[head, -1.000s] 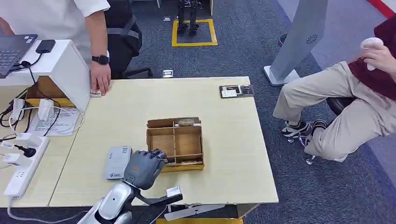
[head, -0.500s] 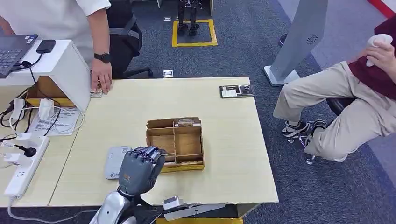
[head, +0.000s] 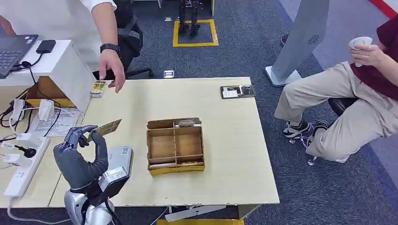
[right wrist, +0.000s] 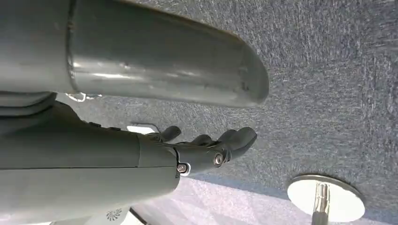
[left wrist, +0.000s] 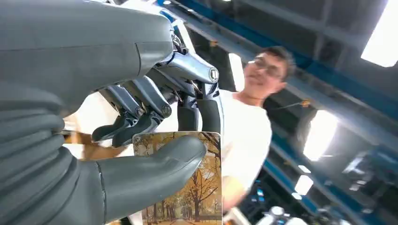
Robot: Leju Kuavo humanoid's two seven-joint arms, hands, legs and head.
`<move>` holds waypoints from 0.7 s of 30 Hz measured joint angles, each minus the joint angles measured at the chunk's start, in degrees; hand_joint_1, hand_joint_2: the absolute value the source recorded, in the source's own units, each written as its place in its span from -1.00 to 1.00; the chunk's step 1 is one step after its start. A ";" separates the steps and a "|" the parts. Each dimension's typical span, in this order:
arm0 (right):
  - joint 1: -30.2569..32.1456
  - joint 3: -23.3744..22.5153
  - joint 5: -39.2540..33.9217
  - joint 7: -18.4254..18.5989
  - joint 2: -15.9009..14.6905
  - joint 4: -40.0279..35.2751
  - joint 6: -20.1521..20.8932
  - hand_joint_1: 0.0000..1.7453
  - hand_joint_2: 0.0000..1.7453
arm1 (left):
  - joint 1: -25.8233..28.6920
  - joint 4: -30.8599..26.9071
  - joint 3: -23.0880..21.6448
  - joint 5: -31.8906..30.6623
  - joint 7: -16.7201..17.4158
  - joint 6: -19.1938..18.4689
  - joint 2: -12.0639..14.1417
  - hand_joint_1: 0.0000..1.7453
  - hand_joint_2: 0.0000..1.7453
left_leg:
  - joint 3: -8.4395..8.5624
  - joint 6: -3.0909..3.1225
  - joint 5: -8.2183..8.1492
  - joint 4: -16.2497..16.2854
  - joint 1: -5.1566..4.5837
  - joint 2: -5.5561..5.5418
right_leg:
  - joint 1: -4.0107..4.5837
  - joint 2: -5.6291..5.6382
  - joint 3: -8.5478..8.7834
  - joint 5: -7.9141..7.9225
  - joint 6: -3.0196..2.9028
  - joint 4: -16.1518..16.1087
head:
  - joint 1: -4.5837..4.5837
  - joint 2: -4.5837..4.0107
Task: Pass the card to the sensor for recognition and then transmit it.
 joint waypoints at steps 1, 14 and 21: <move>0.00 0.00 0.11 0.00 0.02 0.00 0.00 -1.00 -1.00 | -0.33 0.11 0.43 -1.08 1.54 0.00 0.00 1.00 1.00 | -0.01 0.00 0.00 0.00 0.00 0.00 | 0.00 0.00 0.00 0.00 0.00 0.00 | 0.02 0.00; -0.43 0.00 0.83 0.24 0.07 0.07 0.00 -1.00 -1.00 | -4.79 2.29 3.89 -11.04 9.71 -0.02 -0.09 1.00 1.00 | 0.00 0.01 -0.01 0.02 -0.04 0.00 | -0.03 0.00 0.01 0.01 0.01 -0.01 | 0.00 0.00; -0.47 0.09 0.90 0.52 0.24 0.04 0.00 -1.00 -1.00 | -6.82 6.93 7.06 -16.63 14.77 -0.02 -0.20 1.00 1.00 | 0.01 0.00 0.00 0.02 -0.02 0.00 | -0.02 0.01 0.01 0.01 0.01 -0.01 | 0.00 0.00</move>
